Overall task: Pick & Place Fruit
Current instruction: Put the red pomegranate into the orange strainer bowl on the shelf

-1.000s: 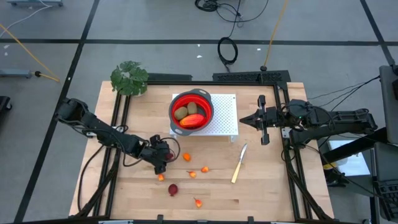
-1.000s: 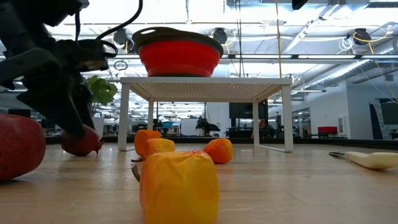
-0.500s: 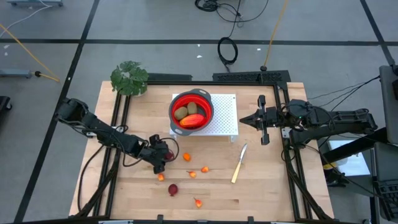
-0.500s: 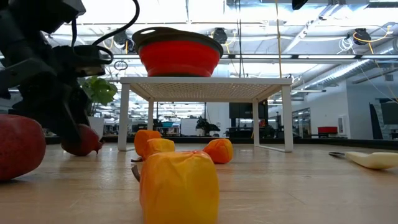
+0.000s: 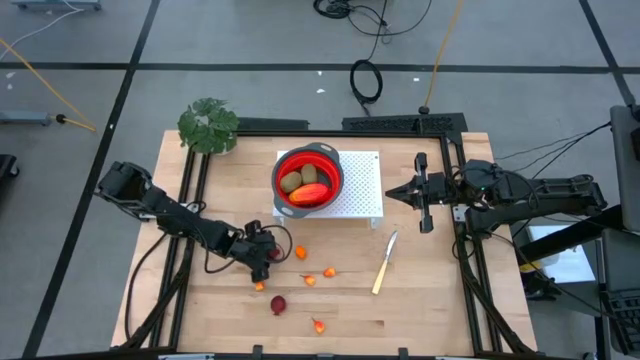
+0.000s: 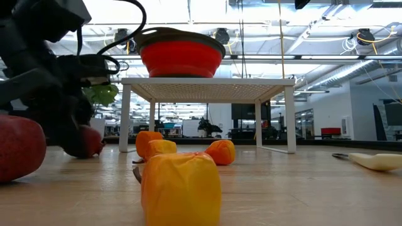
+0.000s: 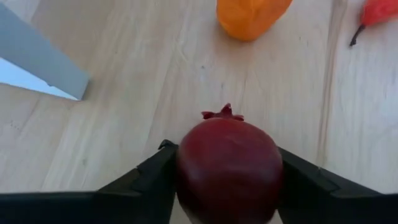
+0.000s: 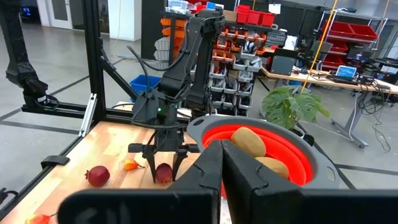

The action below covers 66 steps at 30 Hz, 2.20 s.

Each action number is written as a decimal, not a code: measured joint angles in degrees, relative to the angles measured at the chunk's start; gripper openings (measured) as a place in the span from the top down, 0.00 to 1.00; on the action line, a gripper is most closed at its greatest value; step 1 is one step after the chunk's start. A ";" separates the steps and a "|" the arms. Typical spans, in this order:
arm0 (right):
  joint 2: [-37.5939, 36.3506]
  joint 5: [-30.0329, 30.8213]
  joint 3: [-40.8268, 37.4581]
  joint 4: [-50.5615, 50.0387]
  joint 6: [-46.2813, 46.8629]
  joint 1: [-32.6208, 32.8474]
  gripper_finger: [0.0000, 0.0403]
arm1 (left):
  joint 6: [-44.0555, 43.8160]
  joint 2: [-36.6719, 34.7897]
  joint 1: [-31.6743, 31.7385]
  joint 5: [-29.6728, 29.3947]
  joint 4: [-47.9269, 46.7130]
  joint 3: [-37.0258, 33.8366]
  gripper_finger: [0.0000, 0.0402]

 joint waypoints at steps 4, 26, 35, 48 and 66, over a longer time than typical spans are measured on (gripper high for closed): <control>0.00 0.00 0.00 0.07 0.00 -0.01 1.00 | -0.57 -0.82 0.02 0.13 -0.26 0.00 0.55; 0.00 0.00 0.00 0.17 -0.02 0.00 1.00 | -8.70 -29.28 3.12 3.30 1.51 -0.09 0.54; 0.00 0.00 0.00 -0.04 -0.03 0.00 1.00 | -3.38 -39.02 4.49 4.48 18.25 -0.04 0.54; 0.00 0.00 0.00 -0.04 -0.03 0.00 1.00 | -2.89 -39.85 8.10 -4.09 44.96 0.00 0.54; 0.00 0.00 0.00 -0.03 -0.04 -0.01 1.00 | -38.09 -39.85 11.54 -17.79 51.94 0.00 0.54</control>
